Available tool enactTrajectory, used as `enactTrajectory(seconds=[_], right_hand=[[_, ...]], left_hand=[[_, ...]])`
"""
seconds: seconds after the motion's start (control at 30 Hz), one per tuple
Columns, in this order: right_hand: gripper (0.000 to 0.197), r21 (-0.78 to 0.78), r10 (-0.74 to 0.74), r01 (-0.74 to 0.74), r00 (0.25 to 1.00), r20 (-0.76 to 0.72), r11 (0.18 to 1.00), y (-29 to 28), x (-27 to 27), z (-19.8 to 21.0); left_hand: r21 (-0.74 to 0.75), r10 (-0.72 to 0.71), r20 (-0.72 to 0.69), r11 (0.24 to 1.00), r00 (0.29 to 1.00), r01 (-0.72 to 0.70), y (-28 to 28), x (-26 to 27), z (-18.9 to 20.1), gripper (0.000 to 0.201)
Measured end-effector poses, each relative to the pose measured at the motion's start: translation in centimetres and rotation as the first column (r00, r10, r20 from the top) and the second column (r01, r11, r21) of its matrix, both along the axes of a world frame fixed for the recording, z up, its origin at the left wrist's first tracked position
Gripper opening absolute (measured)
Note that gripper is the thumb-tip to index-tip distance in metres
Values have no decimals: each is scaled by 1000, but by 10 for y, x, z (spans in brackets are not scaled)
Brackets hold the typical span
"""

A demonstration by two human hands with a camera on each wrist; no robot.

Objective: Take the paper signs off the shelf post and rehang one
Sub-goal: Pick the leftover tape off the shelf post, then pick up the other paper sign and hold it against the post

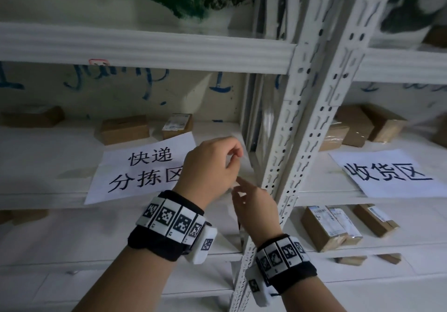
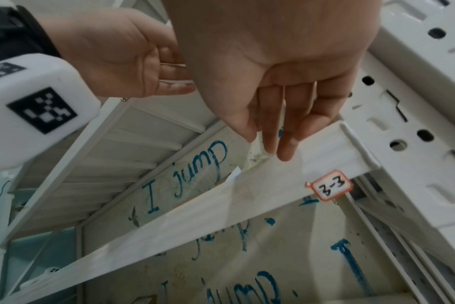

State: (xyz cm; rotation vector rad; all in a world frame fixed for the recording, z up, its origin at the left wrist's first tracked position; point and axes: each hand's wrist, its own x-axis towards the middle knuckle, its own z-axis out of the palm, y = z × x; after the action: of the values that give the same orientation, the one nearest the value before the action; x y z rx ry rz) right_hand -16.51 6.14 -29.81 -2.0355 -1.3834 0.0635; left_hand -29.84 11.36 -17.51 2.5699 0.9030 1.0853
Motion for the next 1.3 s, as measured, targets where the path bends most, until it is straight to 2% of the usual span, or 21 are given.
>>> enactTrajectory(seconds=[0.07, 0.2, 0.3, 0.43, 0.53, 0.8, 1.07, 1.2, 1.3], right_hand=[[36, 17, 3, -3, 1000, 15, 1000, -5, 6, 12], [16, 93, -27, 23, 999, 38, 995, -17, 21, 50], [27, 120, -53, 47, 998, 43, 992, -24, 42, 79], [39, 163, -55, 46, 997, 52, 986, -29, 66, 111], [40, 162, -21, 12, 999, 50, 987, -31, 77, 123], [41, 78, 76, -80, 996, 53, 994, -65, 85, 120], [37, 30, -161, 161, 987, 6, 986, -138, 117, 111], [38, -2, -264, 264, 964, 24, 964, -178, 153, 104], [39, 0, -312, 312, 950, 12, 950, -197, 192, 96]], left_hand=[[7, -12, 0, 1000, 1000, 12, -9, 13, 3, 10], [19, -36, 16, 999, 999, 36, -17, 37, 4, 11], [10, -21, 61, 1000, 998, 20, -18, 58, 2, 13], [30, 32, 53, 999, 998, -34, -23, 79, 4, 15], [30, 67, 49, 997, 997, -69, -32, 87, 7, 17], [-15, 116, 12, 993, 993, -116, -66, 94, 0, 18], [-122, -101, 8, 987, 995, 101, -114, 138, -17, 19], [-168, -178, 29, 969, 984, 180, -139, 183, -28, 19], [-215, -218, -9, 954, 976, 211, -156, 220, -38, 17]])
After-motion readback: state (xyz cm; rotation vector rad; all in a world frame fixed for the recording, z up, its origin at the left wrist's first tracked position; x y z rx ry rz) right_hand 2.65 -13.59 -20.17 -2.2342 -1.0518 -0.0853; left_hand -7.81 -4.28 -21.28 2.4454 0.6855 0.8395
